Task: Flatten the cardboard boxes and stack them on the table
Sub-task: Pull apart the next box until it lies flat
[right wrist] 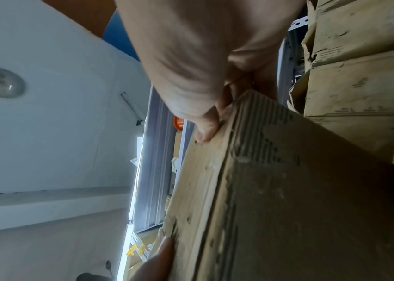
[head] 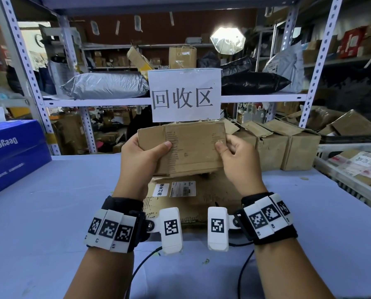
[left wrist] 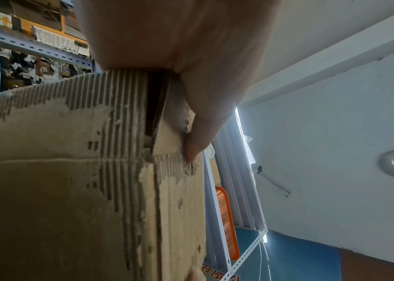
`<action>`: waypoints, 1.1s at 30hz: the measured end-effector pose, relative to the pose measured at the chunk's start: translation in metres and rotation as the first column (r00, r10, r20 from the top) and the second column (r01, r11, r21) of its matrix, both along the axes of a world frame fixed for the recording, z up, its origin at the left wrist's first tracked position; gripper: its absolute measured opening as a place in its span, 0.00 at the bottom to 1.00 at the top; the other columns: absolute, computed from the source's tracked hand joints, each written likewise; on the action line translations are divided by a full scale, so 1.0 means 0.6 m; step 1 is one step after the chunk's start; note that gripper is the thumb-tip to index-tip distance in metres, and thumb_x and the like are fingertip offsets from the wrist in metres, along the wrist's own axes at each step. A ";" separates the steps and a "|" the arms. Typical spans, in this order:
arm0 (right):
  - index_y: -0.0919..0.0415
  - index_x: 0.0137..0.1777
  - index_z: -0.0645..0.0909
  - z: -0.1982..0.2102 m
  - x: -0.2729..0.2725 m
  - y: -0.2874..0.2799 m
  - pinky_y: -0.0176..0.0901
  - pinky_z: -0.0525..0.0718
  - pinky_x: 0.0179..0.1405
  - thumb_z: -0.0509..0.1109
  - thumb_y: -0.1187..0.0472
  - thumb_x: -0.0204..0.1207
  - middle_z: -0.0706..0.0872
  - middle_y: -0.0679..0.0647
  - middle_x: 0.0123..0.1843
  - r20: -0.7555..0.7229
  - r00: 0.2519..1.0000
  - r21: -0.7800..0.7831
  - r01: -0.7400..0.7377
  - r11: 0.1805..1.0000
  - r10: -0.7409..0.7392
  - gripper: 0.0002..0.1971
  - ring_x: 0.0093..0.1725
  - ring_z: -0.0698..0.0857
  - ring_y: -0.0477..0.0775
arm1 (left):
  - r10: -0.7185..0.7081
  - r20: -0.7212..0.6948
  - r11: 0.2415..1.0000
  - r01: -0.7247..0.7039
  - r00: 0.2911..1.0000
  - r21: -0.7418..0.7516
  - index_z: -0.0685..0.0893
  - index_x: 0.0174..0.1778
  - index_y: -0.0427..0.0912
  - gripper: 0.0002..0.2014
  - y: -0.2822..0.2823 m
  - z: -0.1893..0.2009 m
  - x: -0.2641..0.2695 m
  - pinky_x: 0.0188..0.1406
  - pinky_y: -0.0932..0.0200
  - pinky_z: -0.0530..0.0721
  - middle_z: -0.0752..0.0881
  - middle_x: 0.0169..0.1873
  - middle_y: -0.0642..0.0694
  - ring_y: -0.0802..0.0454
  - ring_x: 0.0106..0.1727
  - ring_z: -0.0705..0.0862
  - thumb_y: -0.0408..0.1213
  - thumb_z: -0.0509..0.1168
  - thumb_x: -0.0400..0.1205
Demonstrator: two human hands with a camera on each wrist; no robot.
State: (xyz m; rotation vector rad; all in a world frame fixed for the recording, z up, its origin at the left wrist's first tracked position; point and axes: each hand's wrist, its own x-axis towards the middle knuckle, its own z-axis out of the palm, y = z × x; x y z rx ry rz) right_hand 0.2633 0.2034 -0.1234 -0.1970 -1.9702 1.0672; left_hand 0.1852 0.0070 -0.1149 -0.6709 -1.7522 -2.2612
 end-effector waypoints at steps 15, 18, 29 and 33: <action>0.57 0.72 0.83 -0.001 -0.007 0.008 0.45 0.85 0.65 0.65 0.57 0.87 0.90 0.48 0.62 -0.009 0.999 -0.081 -0.041 0.996 0.040 0.16 0.59 0.87 0.42 | 0.027 -0.053 0.999 -0.026 0.998 0.027 0.88 0.47 0.48 0.12 -0.009 0.000 -0.009 0.40 0.63 0.89 0.94 0.43 0.53 0.55 0.46 0.93 0.28 0.80 0.75; 0.56 0.74 0.81 -0.001 -0.005 0.011 0.53 0.84 0.68 0.62 0.52 0.88 0.88 0.48 0.65 -0.032 0.997 -0.138 -0.079 0.987 0.076 0.19 0.65 0.85 0.46 | 0.031 -0.058 0.999 -0.029 0.998 0.035 0.88 0.46 0.49 0.12 -0.012 0.002 -0.011 0.40 0.64 0.88 0.94 0.42 0.54 0.56 0.45 0.92 0.28 0.80 0.76; 0.35 0.45 0.80 -0.012 -0.011 -0.012 0.38 0.88 0.48 0.82 0.54 0.72 0.88 0.32 0.41 -0.048 0.998 -0.018 -0.038 0.999 0.037 0.14 0.45 0.88 0.34 | -0.011 -0.031 0.997 0.013 0.999 0.076 0.87 0.46 0.47 0.11 -0.002 0.001 -0.001 0.43 0.55 0.92 0.94 0.42 0.51 0.52 0.46 0.93 0.27 0.79 0.77; 0.45 0.56 0.86 -0.008 -0.009 -0.012 0.34 0.84 0.45 0.77 0.56 0.78 0.87 0.34 0.41 -0.063 0.997 0.034 0.057 0.998 -0.055 0.09 0.44 0.87 0.36 | -0.020 -0.010 0.996 0.021 1.000 0.091 0.87 0.46 0.46 0.11 0.001 0.000 0.001 0.47 0.48 0.94 0.94 0.44 0.48 0.48 0.48 0.93 0.27 0.79 0.77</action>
